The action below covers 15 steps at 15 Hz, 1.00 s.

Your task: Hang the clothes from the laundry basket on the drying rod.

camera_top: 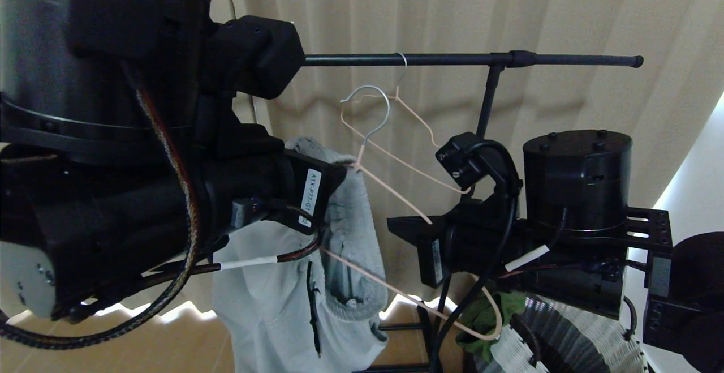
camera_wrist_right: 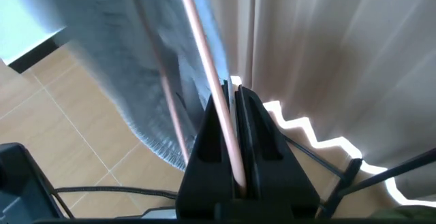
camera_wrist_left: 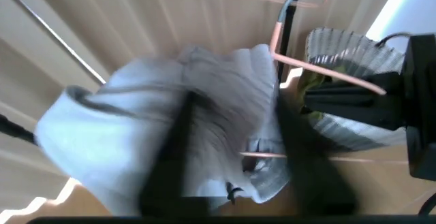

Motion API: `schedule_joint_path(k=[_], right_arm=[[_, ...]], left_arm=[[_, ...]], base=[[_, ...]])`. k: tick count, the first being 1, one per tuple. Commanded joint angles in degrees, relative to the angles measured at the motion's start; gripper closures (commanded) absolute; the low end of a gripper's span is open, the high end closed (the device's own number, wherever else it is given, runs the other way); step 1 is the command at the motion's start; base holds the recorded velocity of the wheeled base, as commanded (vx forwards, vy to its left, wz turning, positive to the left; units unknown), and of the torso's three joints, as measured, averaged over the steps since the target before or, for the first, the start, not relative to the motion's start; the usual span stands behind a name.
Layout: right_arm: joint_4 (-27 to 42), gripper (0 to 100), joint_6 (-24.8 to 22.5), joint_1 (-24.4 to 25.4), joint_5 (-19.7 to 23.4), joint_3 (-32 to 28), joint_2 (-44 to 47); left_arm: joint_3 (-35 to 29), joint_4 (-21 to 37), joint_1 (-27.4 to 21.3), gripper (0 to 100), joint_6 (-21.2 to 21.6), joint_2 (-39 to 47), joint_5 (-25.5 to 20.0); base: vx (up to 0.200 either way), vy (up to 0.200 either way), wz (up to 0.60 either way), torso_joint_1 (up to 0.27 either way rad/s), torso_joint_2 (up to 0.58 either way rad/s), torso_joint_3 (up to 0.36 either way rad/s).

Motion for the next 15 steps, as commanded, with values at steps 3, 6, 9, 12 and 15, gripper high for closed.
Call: schedule_joint_path(k=[3, 6, 9, 12, 15], right_arm=[[-1.3, 100, -1.8, -0.4, 0.0, 1.2, -2.0], [-5.8, 100, -5.4, -1.7, 0.1, 4.4, -2.9], [-7.4, 100, -9.9, -3.5, 1.8, 10.1, -6.8], [-7.1, 100, -13.6, -5.8, 11.0, 13.8, -11.9], [-7.2, 100, -15.6, -8.1, 16.8, 14.2, -12.9]], left_arm=[[3.0, -0.1, 0.0, 0, 0.1, -3.3, 0.1], [5.3, -0.5, 0.0, 0, 0.1, -6.3, 0.0], [10.3, -6.8, 1.3, 0, 3.5, -8.9, -0.1], [18.8, -19.1, 7.4, 0, 13.3, -11.3, -10.5], [24.1, -26.3, 18.7, 0, 30.2, -12.3, -30.8]], base=[[0.0, 0.0, 0.0, 0.0, 0.0, 0.0], [0.0, 0.0, 0.0, 0.0, 0.0, 0.0], [0.0, 0.0, 0.0, 0.0, 0.0, 0.0], [0.0, 0.0, 0.0, 0.0, 0.0, 0.0], [0.0, 0.0, 0.0, 0.0, 0.0, 0.0]])
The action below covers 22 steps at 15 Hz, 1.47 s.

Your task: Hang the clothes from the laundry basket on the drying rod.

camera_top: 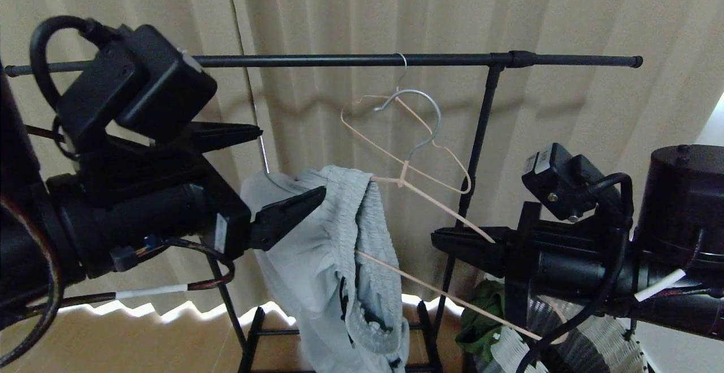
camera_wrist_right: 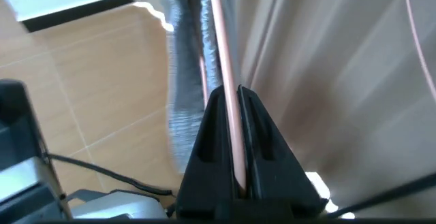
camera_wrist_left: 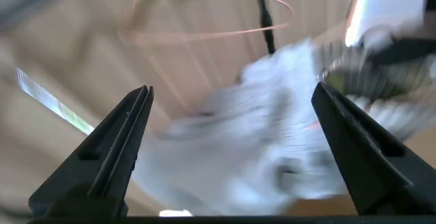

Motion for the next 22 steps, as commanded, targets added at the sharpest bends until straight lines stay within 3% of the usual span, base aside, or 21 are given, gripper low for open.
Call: schedule_joint_path(k=[1, 3, 4, 9, 15, 21, 22], right_arm=[[0.0, 100, -1.0, -2.3, 2.9, 0.0, -1.4], [0.0, 100, -2.3, -3.6, 7.1, -0.4, -0.8], [0.0, 100, -2.4, -3.6, 7.6, -0.5, -0.1], [0.0, 100, -3.7, -3.1, 8.4, -3.1, 1.9], [0.0, 100, -3.7, -0.8, 9.9, -3.2, 1.2], [0.1, 100, -7.1, -0.6, 10.9, -3.0, 1.2], [0.1, 100, -7.1, -0.6, 11.2, -3.0, 1.3]], left_arm=[[3.0, -2.4, 8.4, 0, 10.1, -0.8, -8.9], [2.0, -2.5, 9.0, 0, 16.1, 0.5, -12.5], [1.5, -2.5, 8.9, 0, 17.1, 1.1, -12.5], [-0.2, -2.5, 5.0, 0, 17.5, 4.9, -12.5], [-2.5, -2.6, 5.5, 0, 17.1, 9.4, -12.5], [-2.1, -2.6, 5.4, 0, 17.3, 9.2, -12.5], [-2.1, -2.6, 5.4, 100, 17.3, 9.2, -12.6]], base=[[0.0, 0.0, 0.0, 0.0, 0.0, 0.0], [0.0, 0.0, 0.0, 0.0, 0.0, 0.0], [0.0, 0.0, 0.0, 0.0, 0.0, 0.0], [0.0, 0.0, 0.0, 0.0, 0.0, 0.0], [0.0, 0.0, 0.0, 0.0, 0.0, 0.0], [0.0, 0.0, 0.0, 0.0, 0.0, 0.0], [0.0, 0.0, 0.0, 0.0, 0.0, 0.0]])
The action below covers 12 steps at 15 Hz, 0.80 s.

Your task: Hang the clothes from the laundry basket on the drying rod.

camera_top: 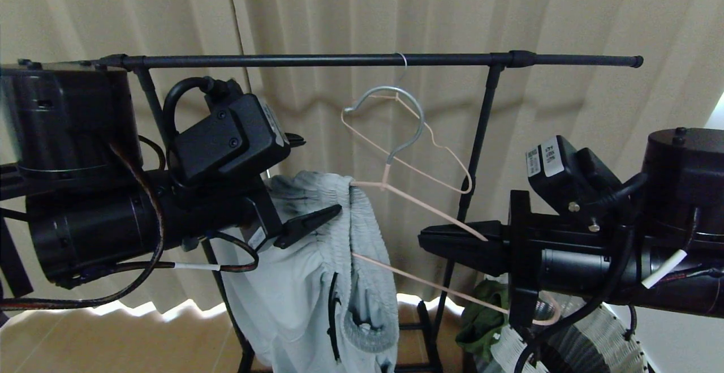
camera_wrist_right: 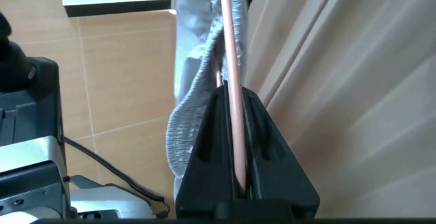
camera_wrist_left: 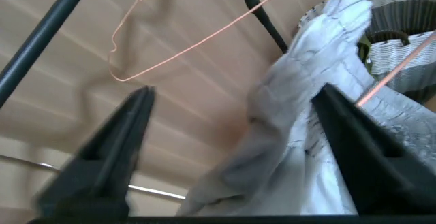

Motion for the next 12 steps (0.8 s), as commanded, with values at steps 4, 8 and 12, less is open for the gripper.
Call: schedule_joint_path(k=[4, 8, 12], right_arm=[[-0.2, 100, 0.0, 0.0, 1.7, -0.5, 0.1], [-0.3, 100, 0.0, 0.0, 1.7, -0.5, 0.1], [-0.1, 0, 0.0, -0.1, 1.5, -0.1, 0.0]], left_arm=[[0.0, 0.0, -0.1, 100, 0.0, 0.5, -0.7], [0.1, 0.0, 0.0, 100, 0.0, 0.4, -0.8], [1.0, -0.4, 0.1, 100, -0.4, 0.4, -0.6]], base=[[0.0, 0.0, 0.0, 0.0, 0.0, 0.0], [0.0, 0.0, 0.0, 0.0, 0.0, 0.0], [0.0, 0.0, 0.0, 0.0, 0.0, 0.0]])
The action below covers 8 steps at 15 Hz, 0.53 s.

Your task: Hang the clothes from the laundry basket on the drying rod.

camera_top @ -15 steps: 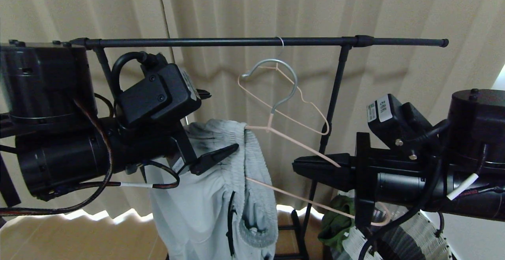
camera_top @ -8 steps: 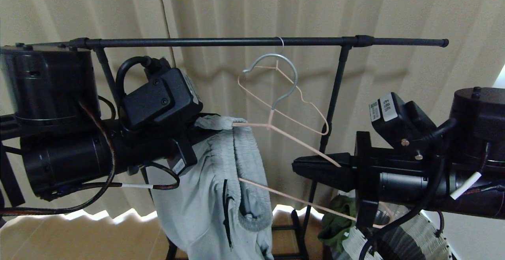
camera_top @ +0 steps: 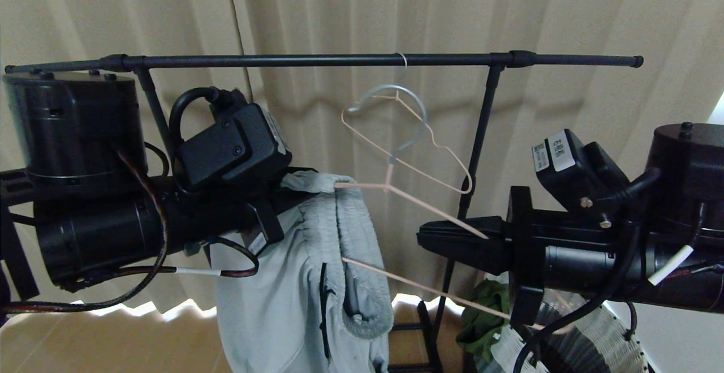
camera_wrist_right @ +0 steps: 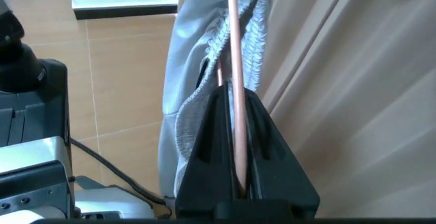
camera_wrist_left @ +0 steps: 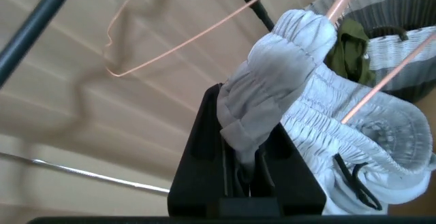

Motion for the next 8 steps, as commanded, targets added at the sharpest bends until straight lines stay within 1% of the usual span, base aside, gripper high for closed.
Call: schedule_joint_path(k=[1, 4, 5, 6, 8], right_arm=[[0.4, 0, 0.0, -0.1, -0.2, 0.4, 0.0], [0.2, 0, 0.0, -0.3, -0.9, 0.2, 0.0], [0.0, 0, 0.0, -0.5, -2.1, 0.1, 0.0], [-1.3, 0, 0.0, -0.9, -3.6, 0.1, 0.1], [-5.1, 0, -0.2, -2.5, -5.0, 0.4, 0.6]], left_arm=[[0.2, -0.6, 0.2, 100, -0.1, 0.1, 0.2], [0.8, -1.6, 2.4, 100, 0.0, -0.1, 1.0], [1.0, -1.5, 2.8, 100, 0.0, -0.2, 2.9], [1.6, -1.5, 2.8, 100, -0.1, -0.2, 6.9], [3.5, -1.6, 2.9, 100, -0.3, -0.2, 13.0]], base=[[0.0, 0.0, 0.0, 0.0, 0.0, 0.0], [0.0, 0.0, 0.0, 0.0, 0.0, 0.0], [0.0, 0.0, 0.0, 0.0, 0.0, 0.0], [0.0, 0.0, 0.0, 0.0, 0.0, 0.0], [0.0, 0.0, 0.0, 0.0, 0.0, 0.0]])
